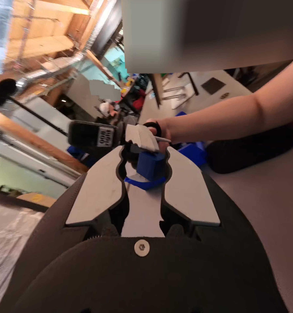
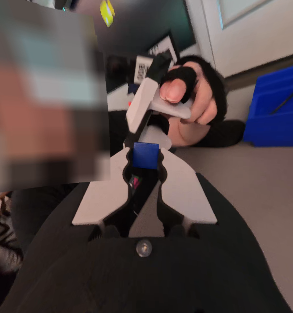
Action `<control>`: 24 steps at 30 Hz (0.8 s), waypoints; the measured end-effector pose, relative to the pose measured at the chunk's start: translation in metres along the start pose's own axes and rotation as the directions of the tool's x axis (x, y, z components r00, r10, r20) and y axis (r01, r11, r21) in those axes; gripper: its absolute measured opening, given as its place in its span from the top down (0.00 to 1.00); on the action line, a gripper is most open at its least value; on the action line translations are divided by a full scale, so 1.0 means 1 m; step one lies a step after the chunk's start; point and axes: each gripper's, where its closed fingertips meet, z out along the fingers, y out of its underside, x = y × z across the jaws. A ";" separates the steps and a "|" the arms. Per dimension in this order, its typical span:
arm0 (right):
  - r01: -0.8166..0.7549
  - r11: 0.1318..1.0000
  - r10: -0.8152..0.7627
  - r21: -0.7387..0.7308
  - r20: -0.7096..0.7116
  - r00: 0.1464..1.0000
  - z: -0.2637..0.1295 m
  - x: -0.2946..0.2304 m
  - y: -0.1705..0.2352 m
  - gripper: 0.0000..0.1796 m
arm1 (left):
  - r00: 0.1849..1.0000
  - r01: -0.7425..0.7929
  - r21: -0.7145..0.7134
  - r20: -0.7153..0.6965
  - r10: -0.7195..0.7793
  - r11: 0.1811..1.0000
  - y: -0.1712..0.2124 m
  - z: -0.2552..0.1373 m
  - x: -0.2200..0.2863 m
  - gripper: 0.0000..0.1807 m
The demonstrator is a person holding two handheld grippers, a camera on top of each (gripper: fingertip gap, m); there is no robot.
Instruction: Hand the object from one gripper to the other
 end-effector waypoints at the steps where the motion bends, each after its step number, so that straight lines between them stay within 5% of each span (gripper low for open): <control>1: 0.018 0.998 -0.018 -0.053 -0.007 1.000 0.005 0.000 0.008 0.84 | 0.998 0.012 -0.024 -0.064 -0.014 1.000 0.005 0.001 0.009 0.78; 4: 0.062 0.992 -0.066 -0.110 -0.029 0.997 0.013 0.004 0.017 0.84 | 0.981 -0.010 -0.087 -0.195 -0.007 0.996 0.016 0.002 0.032 0.80; 9: -0.022 1.000 0.022 -0.008 0.034 0.999 0.007 -0.001 0.001 0.84 | 0.991 -0.086 -0.173 -0.116 0.066 0.981 0.026 0.000 0.020 0.76; 13: 0.017 1.000 -0.017 -0.022 -0.005 1.000 0.009 0.004 0.004 0.84 | 0.988 -0.130 -0.206 -0.113 0.108 0.970 0.036 0.005 0.021 0.83; 17: 0.223 0.961 -0.209 0.162 -0.097 0.973 -0.002 -0.001 -0.029 0.68 | 0.969 -0.140 -0.178 0.178 0.171 0.974 0.020 0.002 -0.026 0.84; 19: 0.374 0.885 -0.338 0.276 -0.172 0.925 -0.013 -0.011 -0.048 0.66 | 0.944 -0.027 0.018 0.328 0.019 0.999 -0.004 -0.011 -0.052 0.84; 21: 0.483 0.773 -0.414 0.411 -0.250 0.875 -0.026 -0.021 -0.068 0.66 | 0.928 0.193 0.225 0.274 -0.253 0.955 -0.019 -0.019 -0.060 0.84; 23: 0.656 0.636 -0.474 0.407 -0.464 0.748 -0.037 -0.018 -0.082 0.65 | 0.817 0.464 0.369 0.172 -0.550 0.805 -0.020 -0.024 -0.073 0.84; 24: 0.767 0.569 -0.522 0.299 -0.589 0.617 -0.038 -0.014 -0.082 0.65 | 0.722 0.601 0.417 0.082 -0.687 0.682 -0.018 -0.025 -0.079 0.84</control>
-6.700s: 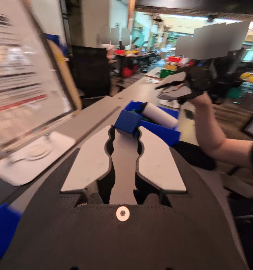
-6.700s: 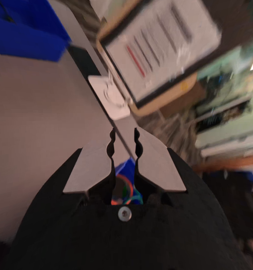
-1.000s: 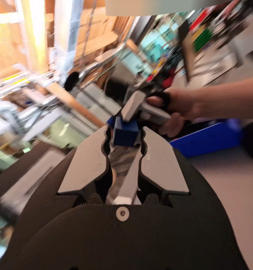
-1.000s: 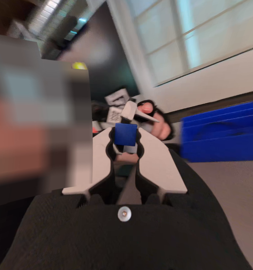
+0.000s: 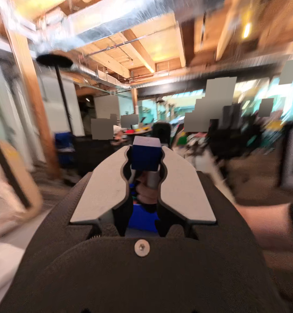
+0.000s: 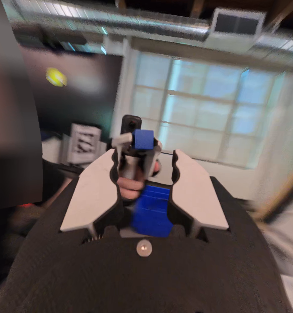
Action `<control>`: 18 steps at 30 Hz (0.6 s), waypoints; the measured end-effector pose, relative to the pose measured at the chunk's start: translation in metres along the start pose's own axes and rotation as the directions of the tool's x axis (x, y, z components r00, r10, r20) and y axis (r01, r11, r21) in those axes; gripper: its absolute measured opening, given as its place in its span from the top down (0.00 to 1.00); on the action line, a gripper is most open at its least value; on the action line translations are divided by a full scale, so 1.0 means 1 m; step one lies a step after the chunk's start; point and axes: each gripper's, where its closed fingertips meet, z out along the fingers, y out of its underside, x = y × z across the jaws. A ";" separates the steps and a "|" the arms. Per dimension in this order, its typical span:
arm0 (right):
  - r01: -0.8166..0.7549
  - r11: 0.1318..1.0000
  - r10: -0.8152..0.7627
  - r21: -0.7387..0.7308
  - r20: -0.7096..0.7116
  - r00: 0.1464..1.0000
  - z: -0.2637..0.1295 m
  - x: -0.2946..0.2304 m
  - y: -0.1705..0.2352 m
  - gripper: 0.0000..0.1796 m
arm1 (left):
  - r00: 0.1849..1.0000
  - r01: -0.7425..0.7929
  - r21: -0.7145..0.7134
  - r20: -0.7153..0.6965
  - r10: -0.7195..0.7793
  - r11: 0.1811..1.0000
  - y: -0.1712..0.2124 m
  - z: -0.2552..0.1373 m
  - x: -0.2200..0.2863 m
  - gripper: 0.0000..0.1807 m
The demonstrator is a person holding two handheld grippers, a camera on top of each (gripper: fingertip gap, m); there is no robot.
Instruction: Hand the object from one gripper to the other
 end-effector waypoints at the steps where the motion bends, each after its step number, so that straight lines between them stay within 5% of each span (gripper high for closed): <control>1: 0.191 0.979 -0.197 -0.069 -0.089 0.976 0.000 0.003 0.005 0.65 | 0.983 0.182 0.016 -0.039 -0.181 0.983 0.000 0.000 -0.004 0.84; 4: 0.671 0.686 -0.727 -0.281 -0.227 0.648 0.001 0.003 0.005 0.69 | 0.837 0.536 0.027 -0.149 -0.527 0.844 0.002 -0.001 -0.012 0.84; 6: 0.778 0.486 -0.874 -0.398 -0.233 0.427 0.004 0.003 0.004 0.73 | 0.806 0.582 0.009 -0.137 -0.576 0.813 0.012 0.002 -0.017 0.84; 8: 0.784 0.382 -0.924 -0.489 -0.195 0.329 0.009 0.006 0.012 0.75 | 0.805 0.585 -0.011 -0.120 -0.581 0.811 0.021 0.006 -0.017 0.84; 12: 0.761 0.293 -0.954 -0.579 -0.125 0.272 0.014 0.012 0.027 0.73 | 0.820 0.551 -0.114 -0.113 -0.562 0.827 0.039 0.012 -0.006 0.83; 18: 0.743 0.280 -0.946 -0.609 -0.041 0.323 0.012 0.013 0.036 0.78 | 0.885 0.437 -0.196 -0.081 -0.458 0.878 0.052 0.014 -0.002 0.84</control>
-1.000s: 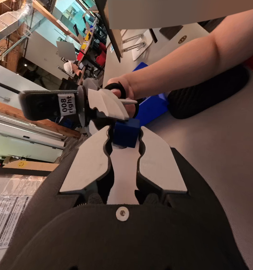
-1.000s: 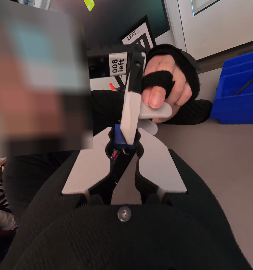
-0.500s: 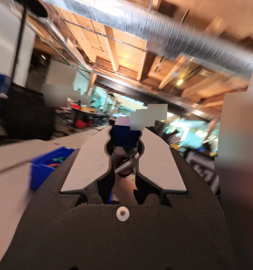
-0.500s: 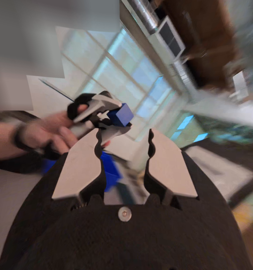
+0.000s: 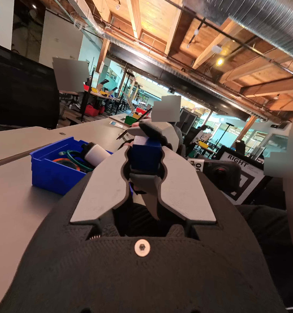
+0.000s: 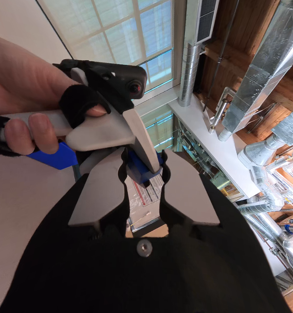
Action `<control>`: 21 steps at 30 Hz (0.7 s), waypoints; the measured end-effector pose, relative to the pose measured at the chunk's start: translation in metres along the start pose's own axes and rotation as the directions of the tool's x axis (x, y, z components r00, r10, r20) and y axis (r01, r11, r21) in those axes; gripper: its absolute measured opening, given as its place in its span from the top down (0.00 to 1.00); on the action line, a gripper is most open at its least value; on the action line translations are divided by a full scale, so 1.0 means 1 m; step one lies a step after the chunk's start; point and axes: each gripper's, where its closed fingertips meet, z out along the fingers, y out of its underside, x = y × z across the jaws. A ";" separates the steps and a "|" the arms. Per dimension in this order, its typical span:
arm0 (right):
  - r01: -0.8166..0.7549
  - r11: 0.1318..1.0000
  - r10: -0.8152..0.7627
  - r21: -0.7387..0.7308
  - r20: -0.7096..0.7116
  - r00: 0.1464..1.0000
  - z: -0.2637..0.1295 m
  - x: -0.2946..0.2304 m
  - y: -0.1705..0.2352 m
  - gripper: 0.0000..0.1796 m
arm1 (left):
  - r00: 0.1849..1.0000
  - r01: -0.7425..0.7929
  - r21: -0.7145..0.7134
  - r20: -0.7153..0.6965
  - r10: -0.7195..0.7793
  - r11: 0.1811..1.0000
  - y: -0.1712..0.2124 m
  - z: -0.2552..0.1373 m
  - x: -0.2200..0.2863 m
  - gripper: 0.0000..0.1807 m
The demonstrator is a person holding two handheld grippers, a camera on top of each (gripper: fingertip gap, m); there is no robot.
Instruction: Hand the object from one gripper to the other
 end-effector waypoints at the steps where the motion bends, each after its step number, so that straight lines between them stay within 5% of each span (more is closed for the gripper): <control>1: 0.006 1.000 -0.006 -0.007 0.010 1.000 0.000 -0.001 0.001 0.78 | 1.000 0.002 -0.014 -0.001 -0.002 1.000 0.001 0.000 0.000 0.83; 7: 0.047 0.998 -0.050 -0.037 -0.087 0.995 -0.004 0.015 0.003 0.78 | 0.999 0.029 0.101 -0.040 -0.025 0.994 -0.018 -0.010 -0.002 0.74; 11: -0.132 0.990 0.136 0.057 -0.078 0.988 -0.011 0.027 0.002 0.78 | 0.999 0.016 0.171 -0.036 -0.010 0.985 -0.039 -0.023 -0.002 0.73; 13: -0.311 0.936 0.309 0.163 0.040 0.950 -0.016 0.026 -0.006 0.78 | 0.999 -0.010 0.197 -0.030 0.017 0.980 -0.047 -0.029 -0.001 0.73; 15: -0.593 0.767 0.556 0.244 0.209 0.805 -0.022 0.032 -0.011 0.78 | 0.997 -0.069 0.213 -0.009 0.073 0.974 -0.053 -0.033 0.001 0.73; 17: -0.849 0.459 0.741 0.262 0.416 0.528 -0.030 0.045 -0.012 0.78 | 0.986 -0.164 0.198 0.034 0.161 0.966 -0.054 -0.033 0.002 0.73; 21: -0.993 -0.068 0.775 0.100 0.632 0.011 -0.035 0.063 0.007 0.79 | 0.869 -0.485 0.074 0.155 0.470 0.871 -0.043 -0.027 0.005 0.70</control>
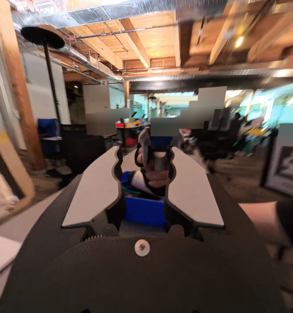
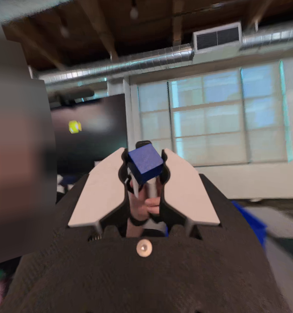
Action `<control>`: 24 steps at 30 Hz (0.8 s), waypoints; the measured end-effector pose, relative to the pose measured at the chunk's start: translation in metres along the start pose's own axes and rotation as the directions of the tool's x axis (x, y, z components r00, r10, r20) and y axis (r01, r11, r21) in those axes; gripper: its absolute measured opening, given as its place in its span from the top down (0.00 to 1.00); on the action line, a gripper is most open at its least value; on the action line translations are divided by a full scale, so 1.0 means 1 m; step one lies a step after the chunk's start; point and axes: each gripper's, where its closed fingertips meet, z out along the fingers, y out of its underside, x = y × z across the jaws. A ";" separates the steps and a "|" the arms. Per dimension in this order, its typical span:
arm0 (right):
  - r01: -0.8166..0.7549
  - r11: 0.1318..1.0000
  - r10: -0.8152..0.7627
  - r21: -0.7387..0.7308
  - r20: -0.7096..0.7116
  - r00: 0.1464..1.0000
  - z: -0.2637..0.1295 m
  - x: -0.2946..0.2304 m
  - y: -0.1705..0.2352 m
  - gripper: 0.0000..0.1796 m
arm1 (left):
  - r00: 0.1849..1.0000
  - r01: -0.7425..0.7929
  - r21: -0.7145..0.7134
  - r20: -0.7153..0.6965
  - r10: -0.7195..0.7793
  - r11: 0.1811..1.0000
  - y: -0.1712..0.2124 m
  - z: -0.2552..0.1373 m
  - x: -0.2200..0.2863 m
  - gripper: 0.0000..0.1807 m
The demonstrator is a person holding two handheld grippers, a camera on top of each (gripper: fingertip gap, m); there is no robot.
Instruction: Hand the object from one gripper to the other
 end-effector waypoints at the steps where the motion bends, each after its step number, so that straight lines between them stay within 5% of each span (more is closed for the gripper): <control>1: -0.133 0.991 0.133 -0.004 -0.009 0.991 -0.002 0.010 0.003 0.79 | 0.991 -0.130 -0.040 0.037 0.131 0.991 0.004 0.002 0.000 0.69; 6: -0.478 0.877 0.475 0.047 0.067 0.878 0.000 0.028 0.020 0.79 | 0.668 -0.634 -0.298 0.253 0.700 0.713 0.023 0.006 -0.013 0.66; 12: -0.616 0.787 0.616 0.009 0.014 0.787 0.020 0.031 0.059 0.79 | 0.335 -0.802 -0.429 0.251 0.908 0.415 0.036 0.012 -0.012 0.67; 21: -0.569 0.822 0.570 0.027 -0.041 0.821 0.031 0.030 0.070 0.79 | 0.192 -0.842 -0.460 0.232 0.954 0.282 0.037 0.010 -0.010 0.82; 24: -0.542 0.840 0.541 0.017 -0.076 0.837 0.029 0.034 0.071 0.77 | 0.208 -0.825 -0.481 0.233 0.950 0.298 0.038 0.010 -0.014 0.83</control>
